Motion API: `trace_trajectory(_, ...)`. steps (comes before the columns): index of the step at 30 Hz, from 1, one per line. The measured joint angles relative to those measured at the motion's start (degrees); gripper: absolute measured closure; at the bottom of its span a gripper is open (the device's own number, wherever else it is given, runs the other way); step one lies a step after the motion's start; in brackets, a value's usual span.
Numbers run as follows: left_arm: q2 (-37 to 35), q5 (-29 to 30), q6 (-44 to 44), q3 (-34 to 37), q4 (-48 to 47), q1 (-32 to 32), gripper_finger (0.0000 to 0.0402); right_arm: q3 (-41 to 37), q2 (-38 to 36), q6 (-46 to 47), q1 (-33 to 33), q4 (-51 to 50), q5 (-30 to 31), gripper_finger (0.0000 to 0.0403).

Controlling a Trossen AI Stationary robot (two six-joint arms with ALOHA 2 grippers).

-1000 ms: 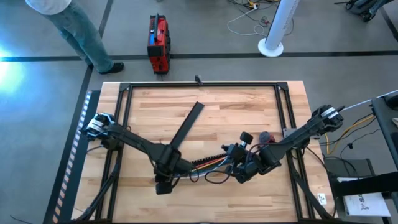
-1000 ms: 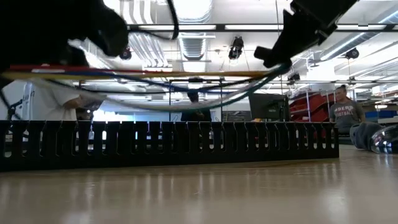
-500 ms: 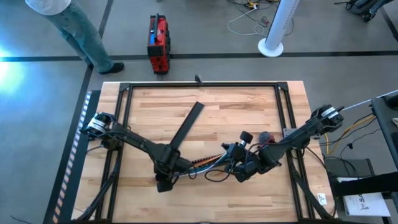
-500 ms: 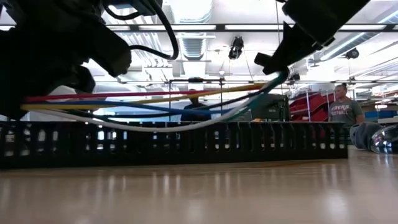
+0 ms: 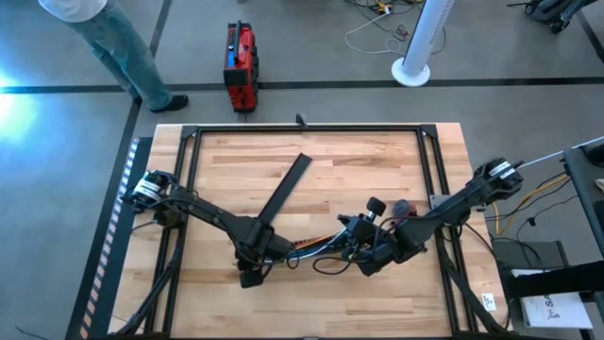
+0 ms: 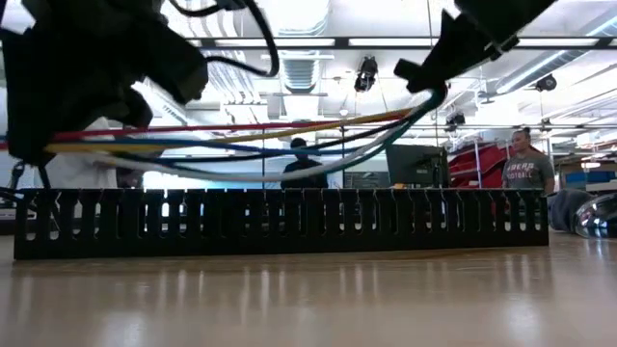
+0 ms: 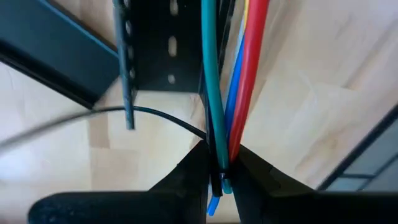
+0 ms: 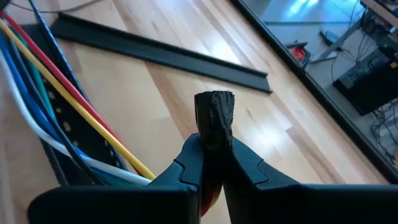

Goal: Ziptie cables
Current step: Put the wrapped cable wires into the cable duct

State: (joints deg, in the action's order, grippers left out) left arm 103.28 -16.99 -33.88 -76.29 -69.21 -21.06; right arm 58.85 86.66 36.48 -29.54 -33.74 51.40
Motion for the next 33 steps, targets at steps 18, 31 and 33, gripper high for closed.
trace_trajectory(18, -0.2, 11.32, 1.8, 2.27, 4.29, 2.61, 0.0365, -2.34, -2.56, -0.05, -1.2, -3.27, 0.19, 0.0382)
trace_trajectory(31, -0.2, 24.16, 3.38, 2.27, 9.53, 2.77, 0.0359, -6.79, -2.21, 5.54, -4.02, -2.93, -3.72, 0.0382)
trace_trajectory(33, -0.2, 24.63, 4.44, 2.27, 10.94, 2.8, 0.0353, -6.95, -2.21, 5.54, -4.13, -3.01, -3.87, 0.0382)
